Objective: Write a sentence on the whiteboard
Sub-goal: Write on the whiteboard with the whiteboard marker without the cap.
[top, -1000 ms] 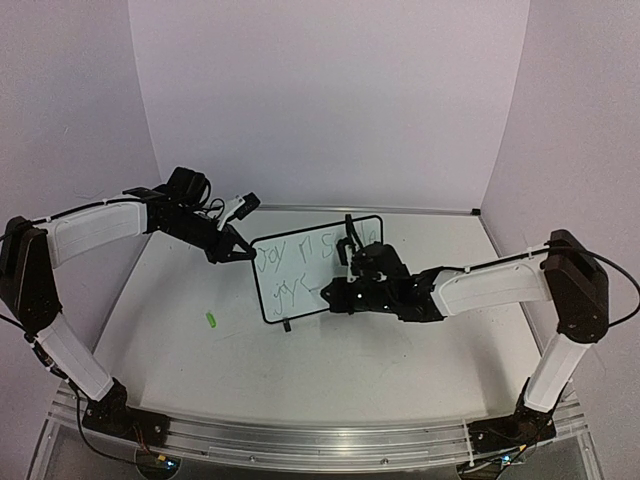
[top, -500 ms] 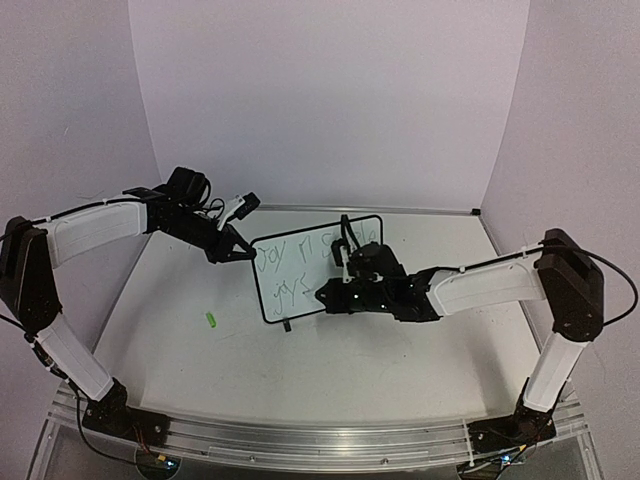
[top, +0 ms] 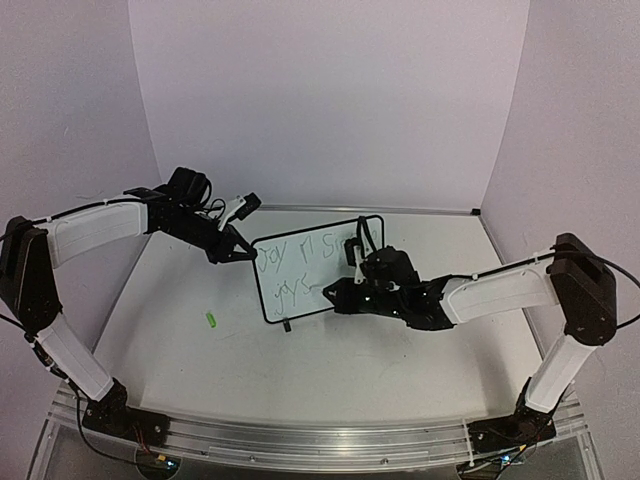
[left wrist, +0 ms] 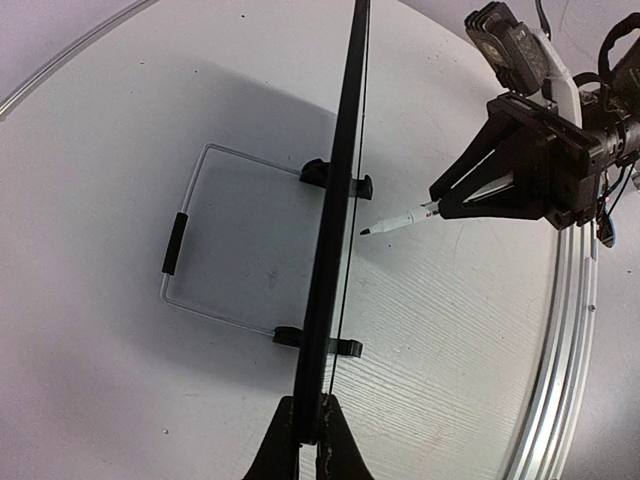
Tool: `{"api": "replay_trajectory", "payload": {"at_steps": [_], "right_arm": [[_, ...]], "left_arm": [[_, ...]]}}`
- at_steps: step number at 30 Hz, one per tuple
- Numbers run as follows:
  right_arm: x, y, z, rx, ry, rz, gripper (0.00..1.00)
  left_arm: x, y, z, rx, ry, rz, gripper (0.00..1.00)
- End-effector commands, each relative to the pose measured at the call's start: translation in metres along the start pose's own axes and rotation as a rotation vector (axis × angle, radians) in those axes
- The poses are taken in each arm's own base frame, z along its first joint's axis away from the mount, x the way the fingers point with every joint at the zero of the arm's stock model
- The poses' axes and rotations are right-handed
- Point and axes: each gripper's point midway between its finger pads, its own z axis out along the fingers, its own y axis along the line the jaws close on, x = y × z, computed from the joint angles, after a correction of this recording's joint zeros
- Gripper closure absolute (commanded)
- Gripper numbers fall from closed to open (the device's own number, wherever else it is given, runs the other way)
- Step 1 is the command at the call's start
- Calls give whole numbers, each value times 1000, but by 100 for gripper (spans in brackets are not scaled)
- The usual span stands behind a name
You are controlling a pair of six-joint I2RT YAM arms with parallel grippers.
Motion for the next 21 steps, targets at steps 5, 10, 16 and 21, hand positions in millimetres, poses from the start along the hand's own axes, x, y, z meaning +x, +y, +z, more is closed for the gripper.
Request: {"api": "replay_trajectory", "payload": {"at_steps": [5,10,16,21], "right_arm": [[-13,-11,-6,63,-58,29,100],[-11,-11,0,65,-48,29,100],[-12,-11,3,71,-52,28,100],[-13,-14,5,83,-58,32,100]], "left_arm": [[24,13,10,-61,102,4,100],[24,13,10,-61,102,3,100],[24,13,10,-61,103,3,100],[24,13,10,-63,103,3,100]]}}
